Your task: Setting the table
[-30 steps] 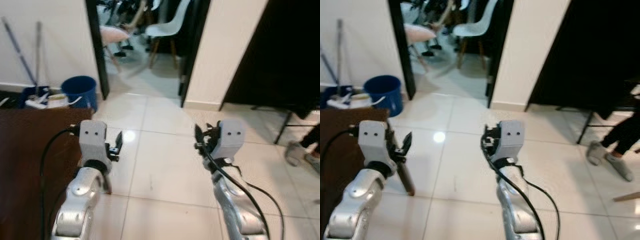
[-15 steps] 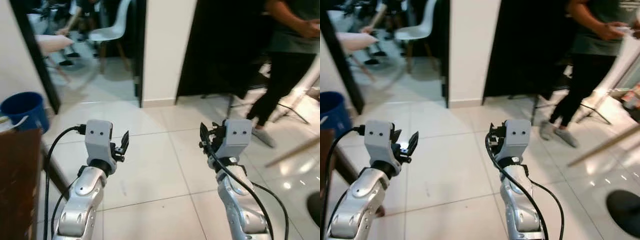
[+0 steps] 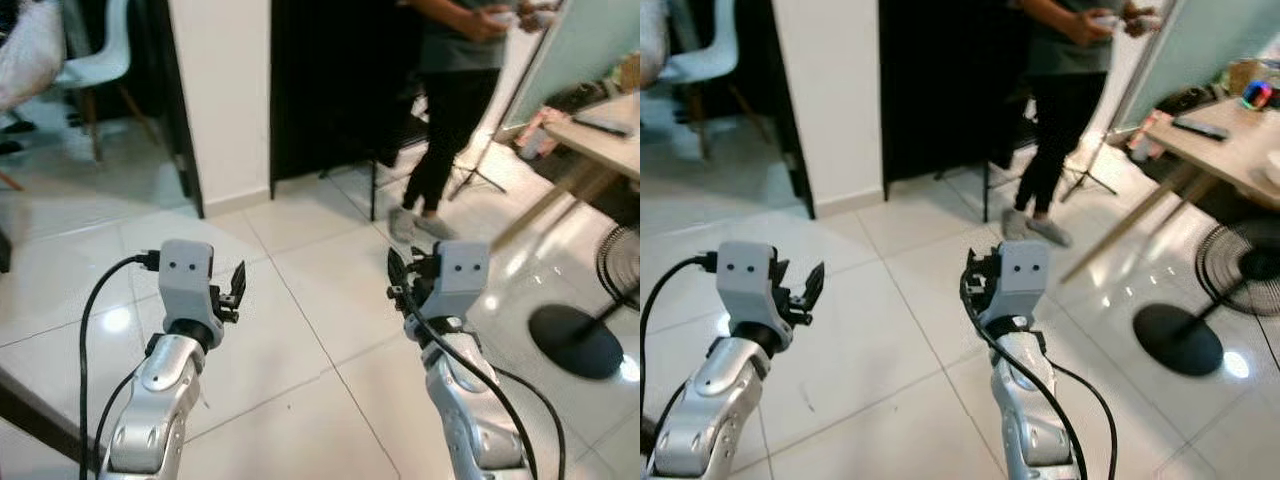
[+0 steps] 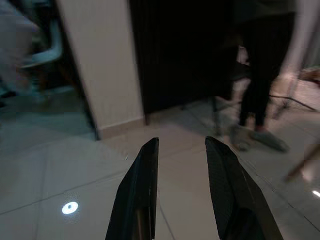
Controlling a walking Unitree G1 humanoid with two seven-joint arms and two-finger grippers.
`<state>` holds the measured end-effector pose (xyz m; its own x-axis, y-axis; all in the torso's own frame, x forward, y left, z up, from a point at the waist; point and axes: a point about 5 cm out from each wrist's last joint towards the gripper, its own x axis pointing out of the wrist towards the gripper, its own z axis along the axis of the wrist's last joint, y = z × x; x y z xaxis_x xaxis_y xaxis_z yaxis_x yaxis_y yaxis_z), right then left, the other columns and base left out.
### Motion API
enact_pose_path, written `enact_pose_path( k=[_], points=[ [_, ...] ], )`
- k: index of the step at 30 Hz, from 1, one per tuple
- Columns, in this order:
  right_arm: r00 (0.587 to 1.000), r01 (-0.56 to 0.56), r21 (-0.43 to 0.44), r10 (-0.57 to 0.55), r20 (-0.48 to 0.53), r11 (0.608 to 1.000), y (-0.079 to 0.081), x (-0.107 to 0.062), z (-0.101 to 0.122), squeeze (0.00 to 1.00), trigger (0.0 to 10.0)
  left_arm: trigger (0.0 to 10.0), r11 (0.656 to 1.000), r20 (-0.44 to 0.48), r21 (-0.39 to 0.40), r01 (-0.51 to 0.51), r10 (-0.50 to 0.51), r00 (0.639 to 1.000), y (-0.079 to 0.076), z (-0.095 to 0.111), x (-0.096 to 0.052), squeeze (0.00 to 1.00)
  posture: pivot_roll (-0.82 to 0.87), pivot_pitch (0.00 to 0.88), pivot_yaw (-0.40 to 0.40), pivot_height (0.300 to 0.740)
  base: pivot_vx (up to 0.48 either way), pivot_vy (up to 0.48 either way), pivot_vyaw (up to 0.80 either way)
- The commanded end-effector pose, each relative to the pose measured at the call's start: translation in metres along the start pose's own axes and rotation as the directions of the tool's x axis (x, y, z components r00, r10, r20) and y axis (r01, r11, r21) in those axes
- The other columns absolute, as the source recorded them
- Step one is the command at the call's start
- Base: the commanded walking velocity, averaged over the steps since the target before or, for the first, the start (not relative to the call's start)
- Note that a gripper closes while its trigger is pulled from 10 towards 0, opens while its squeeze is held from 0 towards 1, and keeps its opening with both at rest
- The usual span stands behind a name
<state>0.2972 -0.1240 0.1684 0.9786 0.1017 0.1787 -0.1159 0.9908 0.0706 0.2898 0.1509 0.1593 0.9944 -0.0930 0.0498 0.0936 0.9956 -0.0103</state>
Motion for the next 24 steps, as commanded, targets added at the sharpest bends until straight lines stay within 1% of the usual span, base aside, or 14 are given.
enact_pose_path(
  k=[1,10,11,13,19,24],
  points=[
    [1.0,0.013,0.001,-0.013,-0.008,1.0,-0.0037,-0.0018,-0.0021,0.0,10.0,10.0,1.0,-0.026,-0.005,0.008,-0.008,1.0,-0.0021,-0.0066,-0.0013,0.0,-0.04,0.029,0.042,0.74,0.0,0.0,-0.8],
    [1.0,0.015,0.002,-0.015,-0.008,1.0,-0.0039,-0.0017,-0.0019,0.0,10.0,10.0,1.0,-0.023,0.004,0.0,0.001,1.0,-0.0014,-0.0067,-0.001,0.0,-0.04,0.03,0.041,0.74,0.0,0.0,-0.79],
    [1.0,0.007,-0.008,-0.007,-0.006,1.0,-0.0033,-0.0017,-0.0016,0.0,10.0,10.0,1.0,-0.02,0.021,-0.016,0.016,1.0,-0.0002,-0.0072,-0.0004,0.0,-0.04,0.03,0.041,0.74,0.48,0.0,0.0],
    [1.0,0.005,-0.006,-0.005,-0.006,1.0,-0.0028,-0.0019,-0.0019,0.0,10.0,10.0,0.999,-0.018,0.027,-0.025,0.026,0.999,0.0001,-0.0074,0.001,0.0,-0.04,0.031,0.041,0.74,0.48,0.0,0.0],
    [1.0,0.01,-0.002,-0.01,-0.013,1.0,-0.0033,-0.0029,-0.0029,0.0,10.0,10.0,1.0,-0.006,0.019,-0.019,0.019,1.0,-0.0017,-0.0051,0.0027,0.0,-0.04,0.031,0.043,0.74,0.48,0.0,0.0],
    [1.0,0.015,0.006,-0.015,-0.017,1.0,-0.0041,-0.0031,-0.0034,0.0,10.0,10.0,1.0,-0.007,0.019,-0.017,0.017,1.0,-0.0017,-0.0054,0.0024,0.0,-0.04,0.032,0.043,0.74,0.48,0.0,-0.71]
  ],
)
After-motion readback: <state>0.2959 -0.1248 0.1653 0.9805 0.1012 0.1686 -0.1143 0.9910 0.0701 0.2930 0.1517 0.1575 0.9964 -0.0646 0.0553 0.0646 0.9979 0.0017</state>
